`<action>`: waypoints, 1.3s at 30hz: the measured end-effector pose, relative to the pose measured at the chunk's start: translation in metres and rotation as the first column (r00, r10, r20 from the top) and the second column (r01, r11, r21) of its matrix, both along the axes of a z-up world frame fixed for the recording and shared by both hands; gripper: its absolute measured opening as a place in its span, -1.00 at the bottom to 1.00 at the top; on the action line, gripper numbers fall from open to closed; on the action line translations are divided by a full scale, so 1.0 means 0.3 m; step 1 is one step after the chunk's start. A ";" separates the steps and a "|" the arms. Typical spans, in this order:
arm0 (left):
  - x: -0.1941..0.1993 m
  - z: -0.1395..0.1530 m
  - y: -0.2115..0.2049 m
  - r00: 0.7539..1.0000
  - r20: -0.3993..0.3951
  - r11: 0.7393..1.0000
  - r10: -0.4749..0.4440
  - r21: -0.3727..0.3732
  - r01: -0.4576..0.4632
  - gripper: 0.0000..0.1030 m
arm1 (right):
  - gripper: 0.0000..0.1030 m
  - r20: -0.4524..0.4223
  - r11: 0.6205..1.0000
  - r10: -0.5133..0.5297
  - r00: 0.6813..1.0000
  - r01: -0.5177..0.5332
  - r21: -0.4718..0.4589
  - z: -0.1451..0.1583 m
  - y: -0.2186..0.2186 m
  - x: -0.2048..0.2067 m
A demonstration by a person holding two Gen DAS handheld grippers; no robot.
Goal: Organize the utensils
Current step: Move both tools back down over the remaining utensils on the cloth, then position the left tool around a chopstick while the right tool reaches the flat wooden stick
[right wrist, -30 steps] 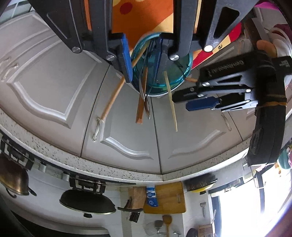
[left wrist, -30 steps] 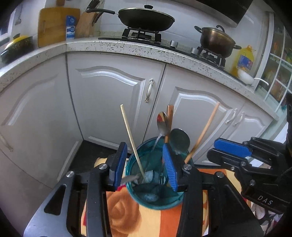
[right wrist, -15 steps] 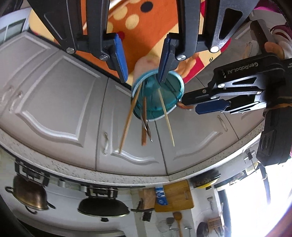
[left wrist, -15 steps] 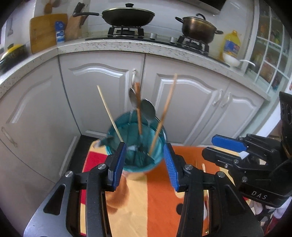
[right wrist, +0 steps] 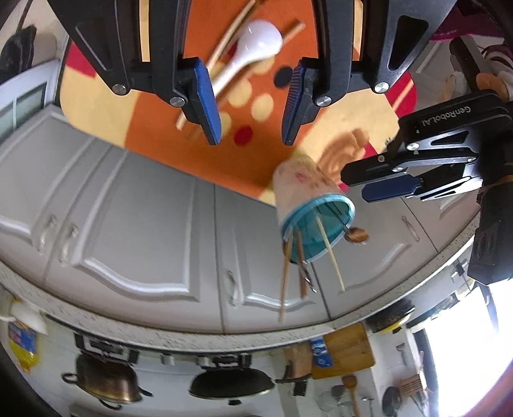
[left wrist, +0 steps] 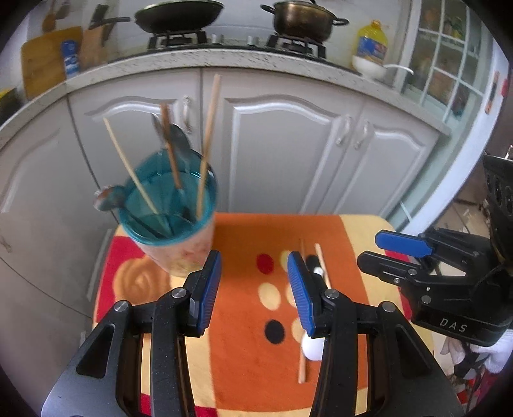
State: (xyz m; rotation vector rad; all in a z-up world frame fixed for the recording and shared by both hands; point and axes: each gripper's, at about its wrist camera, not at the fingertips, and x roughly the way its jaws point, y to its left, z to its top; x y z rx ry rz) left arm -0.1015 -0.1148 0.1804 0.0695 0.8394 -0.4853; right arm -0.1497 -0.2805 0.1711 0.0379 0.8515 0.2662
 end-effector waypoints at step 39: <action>0.190 -0.402 -0.307 0.937 -0.324 0.983 -0.130 0.082 0.165 -0.19 | -0.39 -0.317 0.989 -0.138 0.938 0.147 0.003 -0.403 -0.222 0.260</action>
